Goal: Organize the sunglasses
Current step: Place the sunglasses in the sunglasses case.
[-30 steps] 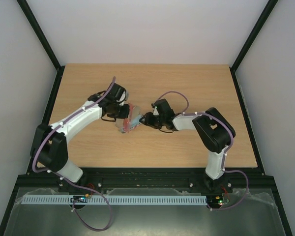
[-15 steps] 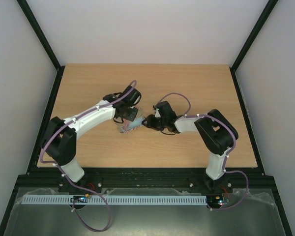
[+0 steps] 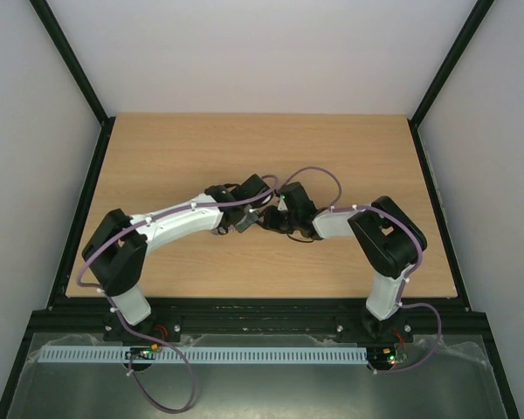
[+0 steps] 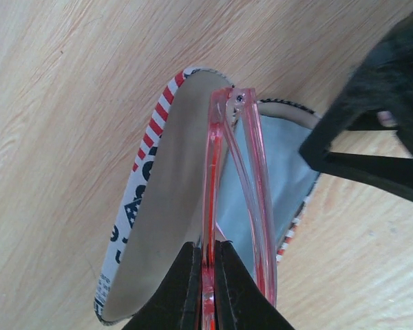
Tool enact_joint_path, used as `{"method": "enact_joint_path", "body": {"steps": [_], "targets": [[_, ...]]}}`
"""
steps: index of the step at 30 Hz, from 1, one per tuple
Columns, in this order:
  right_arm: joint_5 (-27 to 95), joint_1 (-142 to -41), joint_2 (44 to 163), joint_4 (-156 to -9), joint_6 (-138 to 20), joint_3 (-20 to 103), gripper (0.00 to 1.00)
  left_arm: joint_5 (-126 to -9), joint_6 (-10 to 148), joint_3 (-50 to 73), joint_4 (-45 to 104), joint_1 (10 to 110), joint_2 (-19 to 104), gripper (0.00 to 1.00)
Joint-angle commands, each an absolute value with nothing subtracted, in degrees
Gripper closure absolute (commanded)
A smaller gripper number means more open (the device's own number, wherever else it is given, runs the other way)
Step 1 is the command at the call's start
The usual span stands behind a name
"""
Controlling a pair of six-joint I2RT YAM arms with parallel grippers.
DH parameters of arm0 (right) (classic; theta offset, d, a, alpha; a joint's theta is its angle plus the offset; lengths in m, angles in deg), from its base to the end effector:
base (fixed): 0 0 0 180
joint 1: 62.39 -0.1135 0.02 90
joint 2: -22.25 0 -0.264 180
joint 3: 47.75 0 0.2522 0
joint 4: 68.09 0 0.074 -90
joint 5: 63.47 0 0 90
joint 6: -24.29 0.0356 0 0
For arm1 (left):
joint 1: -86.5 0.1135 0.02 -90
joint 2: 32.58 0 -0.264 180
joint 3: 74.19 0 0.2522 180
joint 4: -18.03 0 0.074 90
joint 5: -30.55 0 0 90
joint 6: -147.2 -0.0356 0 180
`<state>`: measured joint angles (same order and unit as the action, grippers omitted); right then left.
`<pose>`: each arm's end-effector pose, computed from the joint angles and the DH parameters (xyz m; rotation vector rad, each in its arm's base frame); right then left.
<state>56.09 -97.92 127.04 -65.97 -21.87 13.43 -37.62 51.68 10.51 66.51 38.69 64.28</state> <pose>0.2735 0.2169 0.1253 -0.1163 2.5377 1.2380 0.2452 -0.2508 0.2292 1.0186 2.3125 0.2154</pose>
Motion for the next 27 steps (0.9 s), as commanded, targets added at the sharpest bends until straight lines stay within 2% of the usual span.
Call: {"method": "enact_joint_path", "body": {"steps": [1,12,27], "targets": [[54.9,-97.63,125.85,-66.17,-22.04,11.73,0.66,-32.26,46.0,10.52,65.14,39.11,66.63,0.98],[55.15,-97.54,125.59,-65.77,-21.84,11.53,0.65,-40.0,37.02,13.84,67.86,39.07,67.23,0.98],[55.44,-97.54,125.54,-65.88,-21.84,12.0,0.65,-37.56,33.92,14.28,67.08,41.59,72.56,0.98]]}}
